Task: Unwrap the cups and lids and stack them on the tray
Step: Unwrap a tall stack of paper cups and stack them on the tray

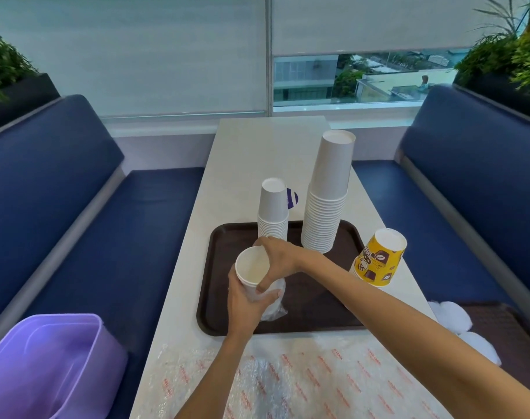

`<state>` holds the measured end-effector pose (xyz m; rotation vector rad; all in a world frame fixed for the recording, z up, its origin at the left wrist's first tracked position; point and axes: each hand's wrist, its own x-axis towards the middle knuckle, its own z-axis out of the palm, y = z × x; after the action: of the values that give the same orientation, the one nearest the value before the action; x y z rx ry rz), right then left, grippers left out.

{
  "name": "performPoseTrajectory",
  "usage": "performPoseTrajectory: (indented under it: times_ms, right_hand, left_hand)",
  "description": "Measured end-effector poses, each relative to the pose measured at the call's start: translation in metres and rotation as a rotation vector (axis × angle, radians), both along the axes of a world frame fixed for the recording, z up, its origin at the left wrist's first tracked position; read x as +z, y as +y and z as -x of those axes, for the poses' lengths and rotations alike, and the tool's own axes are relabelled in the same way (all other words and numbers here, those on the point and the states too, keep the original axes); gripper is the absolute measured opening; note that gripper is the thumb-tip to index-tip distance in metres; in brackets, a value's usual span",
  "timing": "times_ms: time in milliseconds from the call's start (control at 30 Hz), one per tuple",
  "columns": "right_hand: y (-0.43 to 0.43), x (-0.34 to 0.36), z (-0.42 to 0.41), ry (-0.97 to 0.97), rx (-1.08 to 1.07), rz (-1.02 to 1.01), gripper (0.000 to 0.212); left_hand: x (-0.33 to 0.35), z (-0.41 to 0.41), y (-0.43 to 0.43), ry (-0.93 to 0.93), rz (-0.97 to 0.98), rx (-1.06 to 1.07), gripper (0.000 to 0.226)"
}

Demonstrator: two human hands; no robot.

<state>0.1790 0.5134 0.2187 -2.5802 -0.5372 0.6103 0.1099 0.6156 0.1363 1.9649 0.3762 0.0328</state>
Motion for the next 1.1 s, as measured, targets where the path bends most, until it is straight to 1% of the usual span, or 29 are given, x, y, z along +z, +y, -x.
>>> performPoseTrajectory:
  times_ms: [67,133,233,400,567,633,800,933,1100]
  right_hand:
    - [-0.001,0.005,0.000,0.024,-0.006,-0.021,0.082]
    - [-0.005,0.012,-0.001,0.054,-0.011,-0.029,0.070]
    - [-0.011,0.019,-0.006,0.090,-0.044,-0.040,0.060]
    - [-0.015,0.026,-0.014,0.152,-0.078,-0.028,0.059]
    - [-0.018,0.031,-0.013,0.225,-0.124,-0.029,0.073]
    - [-0.020,0.032,-0.013,0.266,-0.141,-0.059,0.074]
    - [-0.026,0.040,-0.010,0.298,-0.157,-0.105,0.065]
    - [-0.031,0.046,-0.008,0.288,-0.157,-0.112,0.056]
    - [-0.030,0.053,-0.007,0.237,-0.165,-0.082,0.055]
  left_hand:
    - [0.004,0.002,-0.003,-0.026,0.014,0.014,0.108]
    - [0.006,0.003,-0.005,-0.041,0.006,0.022,0.107]
    - [0.011,0.002,-0.005,-0.048,-0.060,-0.018,0.104]
    - [0.019,0.001,-0.003,-0.076,-0.116,-0.076,0.101]
    - [0.025,0.006,-0.001,-0.083,-0.174,-0.129,0.101]
    - [0.029,0.009,-0.001,-0.106,-0.179,-0.134,0.100]
    - [0.039,0.015,0.002,-0.130,-0.208,-0.200,0.100]
    - [0.041,0.021,0.005,-0.127,-0.188,-0.262,0.099]
    - [0.040,0.022,0.010,-0.076,-0.166,-0.334,0.099]
